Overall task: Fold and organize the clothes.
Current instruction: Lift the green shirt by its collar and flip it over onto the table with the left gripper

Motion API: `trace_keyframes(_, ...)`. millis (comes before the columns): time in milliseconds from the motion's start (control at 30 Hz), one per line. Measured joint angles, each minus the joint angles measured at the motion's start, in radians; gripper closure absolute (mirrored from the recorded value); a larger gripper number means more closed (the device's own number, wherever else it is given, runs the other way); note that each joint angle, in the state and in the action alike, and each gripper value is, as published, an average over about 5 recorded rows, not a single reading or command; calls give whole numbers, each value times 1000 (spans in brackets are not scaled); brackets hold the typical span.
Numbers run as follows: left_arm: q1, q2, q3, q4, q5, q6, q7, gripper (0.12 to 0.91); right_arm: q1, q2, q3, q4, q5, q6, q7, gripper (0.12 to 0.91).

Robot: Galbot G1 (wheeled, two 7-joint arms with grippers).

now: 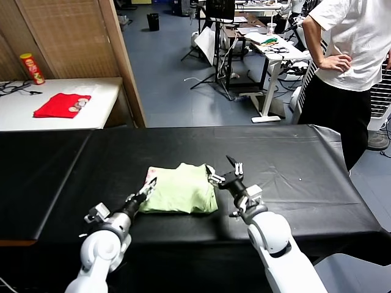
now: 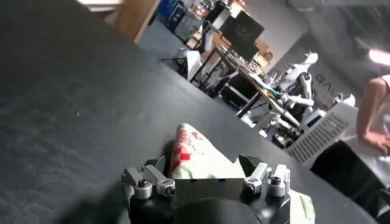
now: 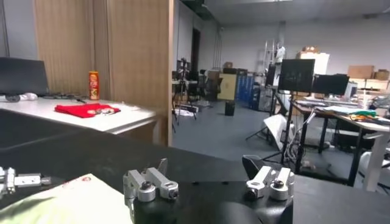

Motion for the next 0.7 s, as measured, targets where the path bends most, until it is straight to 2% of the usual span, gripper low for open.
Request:
trace_keyframes(200, -1, -4, -1, 7, 0, 3, -7, 715, -11, -1, 8, 12, 1, 0, -2, 227)
trace_keyframes(300, -2, -3, -2, 5, 34, 7, -12, 851, -16, -2, 15, 18, 1, 0, -2, 227)
trace_keyframes(400, -3, 4, -7, -7, 104, 11, -20, 889, -22, -3, 22, 22, 0, 0, 0, 227)
trace_keyframes(500, -2, 27, -12, -25, 194, 15, -36, 890, -30, -2, 33, 22, -2, 0, 3, 227)
trace_keyframes(600, 3, 72, -24, -42, 285, 19, -48, 892, -42, -1, 48, 22, -3, 1, 5, 227)
trace_keyframes(700, 12, 137, -49, -56, 366, 20, -47, 892, -54, 1, 60, 20, -9, 2, 6, 227)
